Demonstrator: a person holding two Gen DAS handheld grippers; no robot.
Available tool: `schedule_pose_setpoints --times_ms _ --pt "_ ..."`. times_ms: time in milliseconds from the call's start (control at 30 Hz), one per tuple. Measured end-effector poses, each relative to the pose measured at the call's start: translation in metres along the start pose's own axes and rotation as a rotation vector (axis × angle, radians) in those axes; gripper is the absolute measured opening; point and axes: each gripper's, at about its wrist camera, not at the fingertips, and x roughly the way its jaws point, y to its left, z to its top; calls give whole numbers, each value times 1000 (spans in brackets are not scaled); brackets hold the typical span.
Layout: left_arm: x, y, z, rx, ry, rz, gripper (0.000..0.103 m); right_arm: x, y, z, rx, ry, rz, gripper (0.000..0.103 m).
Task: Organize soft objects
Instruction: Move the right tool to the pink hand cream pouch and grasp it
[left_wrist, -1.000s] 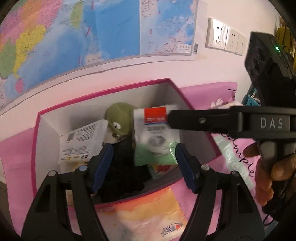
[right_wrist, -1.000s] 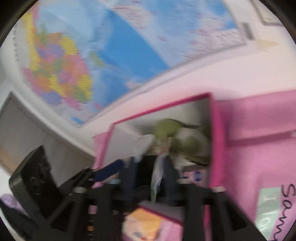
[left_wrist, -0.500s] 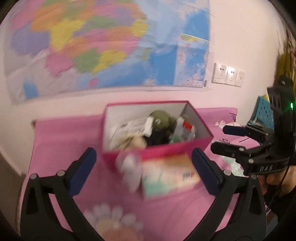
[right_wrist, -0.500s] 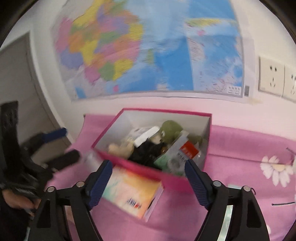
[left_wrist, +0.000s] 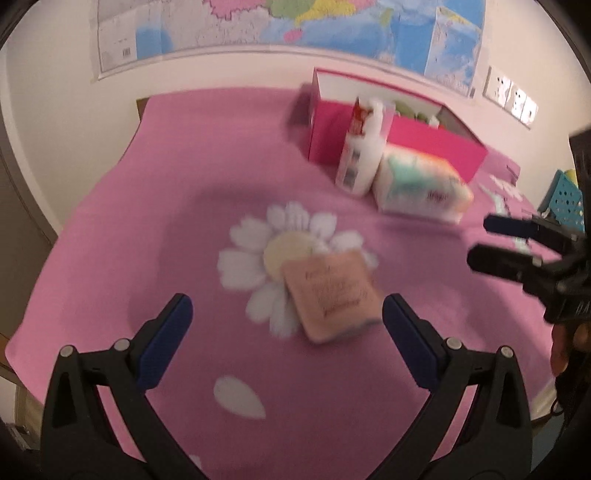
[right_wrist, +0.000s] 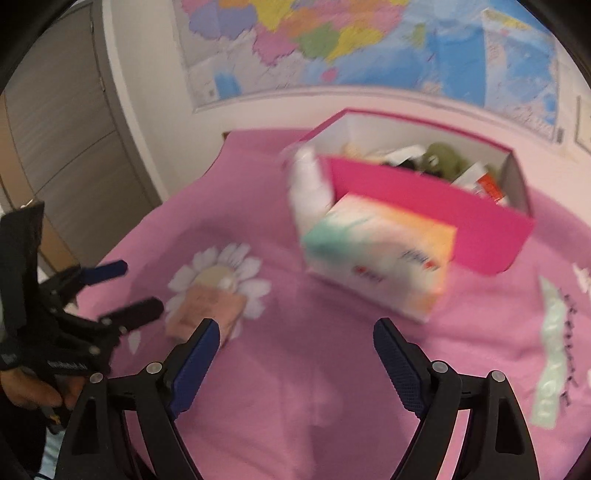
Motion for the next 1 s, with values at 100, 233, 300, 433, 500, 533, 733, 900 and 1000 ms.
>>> schedule_pose_setpoints --times_ms 100,233,300,433,500,533,733,900,1000 --pt "8 -5 -8 18 27 10 103 7 10 -1 -9 13 15 87" --pt "14 -10 -13 51 49 -4 103 16 27 1 -44 35 30 87" --pt "19 -15 -16 78 69 -13 103 23 34 3 -58 51 44 87" --pt "33 -21 -20 101 103 -48 103 45 45 7 -80 112 85 87" --pt "35 -20 -17 97 92 -69 103 54 48 6 -85 135 100 87" --pt "36 -19 -15 92 90 -85 103 59 49 6 -82 151 121 87" --pt "42 -22 -12 117 67 -116 103 90 45 9 -37 221 171 87" --pt "43 -22 -14 122 42 -132 100 93 49 13 -55 214 201 75" --pt "43 -23 -14 122 33 -143 91 94 49 14 -67 216 218 71"
